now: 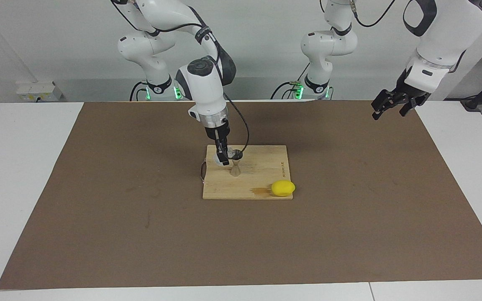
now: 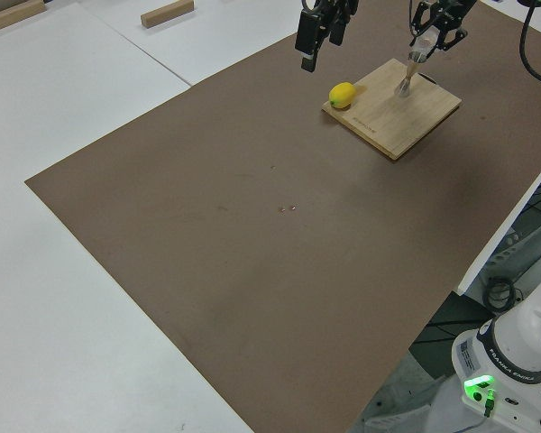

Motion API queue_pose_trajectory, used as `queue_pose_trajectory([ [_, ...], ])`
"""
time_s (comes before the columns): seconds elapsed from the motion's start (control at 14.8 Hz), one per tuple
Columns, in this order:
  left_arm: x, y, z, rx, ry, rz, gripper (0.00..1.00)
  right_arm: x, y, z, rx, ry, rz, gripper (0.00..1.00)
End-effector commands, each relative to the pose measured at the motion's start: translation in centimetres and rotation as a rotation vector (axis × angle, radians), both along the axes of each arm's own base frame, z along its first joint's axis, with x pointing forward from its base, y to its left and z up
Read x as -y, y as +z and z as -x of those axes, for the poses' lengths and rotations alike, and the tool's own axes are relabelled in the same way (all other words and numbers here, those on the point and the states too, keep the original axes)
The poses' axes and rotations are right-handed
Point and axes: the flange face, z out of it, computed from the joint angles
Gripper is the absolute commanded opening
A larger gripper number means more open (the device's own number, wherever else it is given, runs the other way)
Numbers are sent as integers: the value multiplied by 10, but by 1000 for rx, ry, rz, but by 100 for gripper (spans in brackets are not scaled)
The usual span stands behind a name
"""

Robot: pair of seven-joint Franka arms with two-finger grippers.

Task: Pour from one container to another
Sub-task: 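Tilt the glass cup with the right gripper to pour into the metal cup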

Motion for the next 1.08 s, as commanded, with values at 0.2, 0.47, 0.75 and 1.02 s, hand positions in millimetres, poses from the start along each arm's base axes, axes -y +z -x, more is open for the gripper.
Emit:
queue_pose_trajectory([
  [0.2,1,1,1,8,14,7,100,-2,3,-2,12,-19,13,0],
  [0.47,1,1,1,8,14,9,100,3,2,-6,7,-35,8,0],
  [0.75,1,1,1,8,15,9,100,12,1,-11,-2,-73,-13,0],
  [1.02,0,1,1,8,15,7,100,20,0,-15,-24,-116,-52,0],
])
